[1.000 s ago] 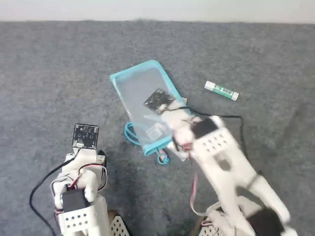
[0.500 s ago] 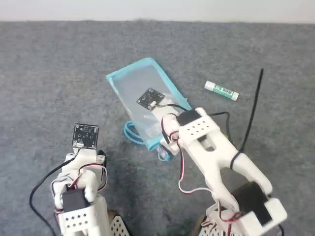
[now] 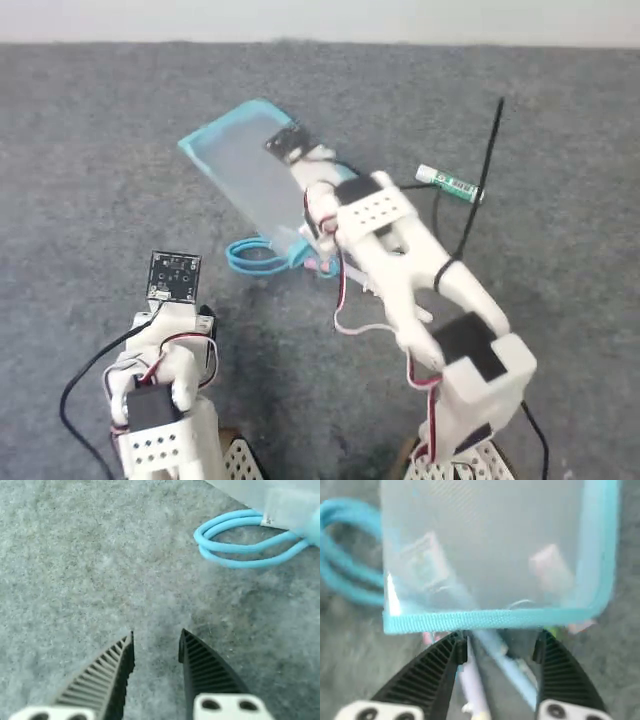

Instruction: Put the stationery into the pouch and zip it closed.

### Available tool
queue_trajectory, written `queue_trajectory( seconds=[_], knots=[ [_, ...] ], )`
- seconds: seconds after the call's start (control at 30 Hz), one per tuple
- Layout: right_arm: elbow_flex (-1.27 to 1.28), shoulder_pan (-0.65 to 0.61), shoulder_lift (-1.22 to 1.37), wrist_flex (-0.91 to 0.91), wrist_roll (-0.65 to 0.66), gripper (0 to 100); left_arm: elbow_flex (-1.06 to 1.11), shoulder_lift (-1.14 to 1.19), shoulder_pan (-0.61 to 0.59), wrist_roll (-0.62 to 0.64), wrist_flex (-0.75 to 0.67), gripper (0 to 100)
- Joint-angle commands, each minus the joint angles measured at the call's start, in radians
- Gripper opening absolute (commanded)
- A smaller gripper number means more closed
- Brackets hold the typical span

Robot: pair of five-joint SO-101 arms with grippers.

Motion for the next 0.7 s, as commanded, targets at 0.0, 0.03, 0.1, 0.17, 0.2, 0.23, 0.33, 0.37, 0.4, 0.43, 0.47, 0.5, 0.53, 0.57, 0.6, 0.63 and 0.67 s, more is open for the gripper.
queue_trajectory(
  seconds=[0.0, 0.03, 0.1, 0.17, 0.2, 0.23, 0.33, 0.37, 0.4, 0.43, 0.47, 0.5, 0.53, 0.57, 0.6, 0.63, 0.67],
  knots=[
    [-0.141, 0.081, -0.019, 0.005, -0.101, 26.3, -0.008, -0.017, -0.005, -0.009, -0.035, 14],
    [-0.143, 0.094, -0.030, 0.013, -0.130, 26.4, -0.008, -0.017, -0.005, -0.009, -0.035, 14],
    [-0.121, 0.107, -0.070, 0.025, -0.192, 26.3, -0.008, -0.017, -0.005, -0.009, -0.035, 14],
    [-0.086, 0.102, -0.119, 0.056, -0.232, 26.3, -0.008, -0.017, -0.005, -0.009, -0.037, 14],
    [-0.069, 0.094, -0.145, 0.073, -0.247, 26.3, -0.008, -0.017, -0.005, -0.009, -0.037, 14],
    [-0.048, 0.076, -0.171, 0.084, -0.256, 26.3, -0.008, -0.017, -0.005, -0.009, -0.037, 14],
    [0.034, 0.004, -0.236, 0.093, -0.261, 26.3, -0.008, -0.017, -0.005, -0.009, -0.037, 14],
    [0.063, -0.031, -0.251, 0.088, -0.261, 26.3, -0.008, -0.017, -0.005, -0.009, -0.037, 14],
    [0.094, -0.067, -0.260, 0.084, -0.261, 26.3, -0.008, -0.017, -0.005, -0.009, -0.037, 14],
    [0.123, -0.099, -0.262, 0.068, -0.261, 26.3, -0.008, -0.017, -0.005, -0.009, -0.037, 14],
    [0.149, -0.124, -0.263, 0.051, -0.261, 26.3, -0.008, -0.017, -0.005, -0.009, -0.037, 14],
    [0.172, -0.148, -0.262, 0.028, -0.262, 26.3, -0.008, -0.017, -0.005, -0.009, -0.037, 14],
    [0.193, -0.166, -0.262, -0.004, -0.272, 26.3, -0.008, -0.017, -0.005, -0.009, -0.037, 14],
    [0.210, -0.179, -0.262, -0.028, -0.299, 26.3, -0.008, -0.017, -0.005, -0.009, -0.037, 14],
    [0.222, -0.186, -0.262, -0.051, -0.341, 26.3, -0.008, -0.017, -0.005, -0.009, -0.037, 14],
    [0.230, -0.191, -0.262, -0.064, -0.384, 26.2, -0.008, -0.017, -0.005, -0.009, -0.037, 14],
    [0.235, -0.191, -0.262, -0.071, -0.428, 26.2, -0.008, -0.017, -0.005, -0.009, -0.037, 14]
  ],
)
